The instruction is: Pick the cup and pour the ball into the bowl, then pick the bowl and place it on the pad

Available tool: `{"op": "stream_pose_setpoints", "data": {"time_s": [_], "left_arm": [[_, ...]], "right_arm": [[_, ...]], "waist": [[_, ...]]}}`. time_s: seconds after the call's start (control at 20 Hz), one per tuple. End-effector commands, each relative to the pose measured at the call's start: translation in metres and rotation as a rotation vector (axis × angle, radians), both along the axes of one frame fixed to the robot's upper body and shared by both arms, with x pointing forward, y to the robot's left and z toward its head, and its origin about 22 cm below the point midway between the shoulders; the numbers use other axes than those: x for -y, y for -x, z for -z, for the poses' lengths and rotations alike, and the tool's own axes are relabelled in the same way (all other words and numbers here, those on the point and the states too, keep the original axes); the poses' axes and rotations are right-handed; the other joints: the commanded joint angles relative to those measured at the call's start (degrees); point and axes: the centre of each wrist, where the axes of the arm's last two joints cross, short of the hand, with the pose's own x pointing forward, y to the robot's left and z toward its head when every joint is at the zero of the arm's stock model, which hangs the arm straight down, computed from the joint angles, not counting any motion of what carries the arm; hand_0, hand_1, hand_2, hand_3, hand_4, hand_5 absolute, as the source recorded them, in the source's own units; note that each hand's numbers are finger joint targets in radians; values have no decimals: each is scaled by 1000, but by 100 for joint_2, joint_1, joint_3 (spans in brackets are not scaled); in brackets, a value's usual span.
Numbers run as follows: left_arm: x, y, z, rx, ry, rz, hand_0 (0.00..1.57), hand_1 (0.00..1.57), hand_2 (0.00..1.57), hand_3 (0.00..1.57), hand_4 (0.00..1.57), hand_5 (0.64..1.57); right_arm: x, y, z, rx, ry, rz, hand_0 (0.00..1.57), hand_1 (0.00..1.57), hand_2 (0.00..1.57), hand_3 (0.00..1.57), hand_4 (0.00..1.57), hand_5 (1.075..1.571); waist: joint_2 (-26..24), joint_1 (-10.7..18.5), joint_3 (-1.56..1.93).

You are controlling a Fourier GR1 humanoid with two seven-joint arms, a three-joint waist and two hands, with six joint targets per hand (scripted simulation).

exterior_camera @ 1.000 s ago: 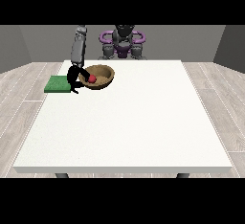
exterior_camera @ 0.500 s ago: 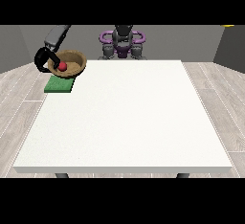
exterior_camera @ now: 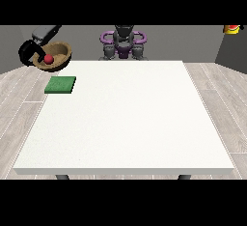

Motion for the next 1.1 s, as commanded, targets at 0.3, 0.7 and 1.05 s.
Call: {"op": "stream_pose_setpoints", "data": {"time_s": [0.3,0.7,1.05], "left_arm": [[-12,5,14,12,-9,-34,0,0,0,0,1211,1551],[-13,8,10,37,-35,-59,0,0,0,0,1200,1556],[-22,13,-5,44,-34,-41,0,0,0,0,1192,1563]], "right_arm": [[-38,-17,35,7,-95,-4,1571,1571,1571,487,1066,1567],[-27,-20,28,45,-167,15,1571,1571,1571,589,1004,1571],[-11,-9,32,60,-127,174,1571,1571,1571,1087,0,1550]], "waist": [[112,-89,3],[160,-85,5],[250,-86,5]]}}
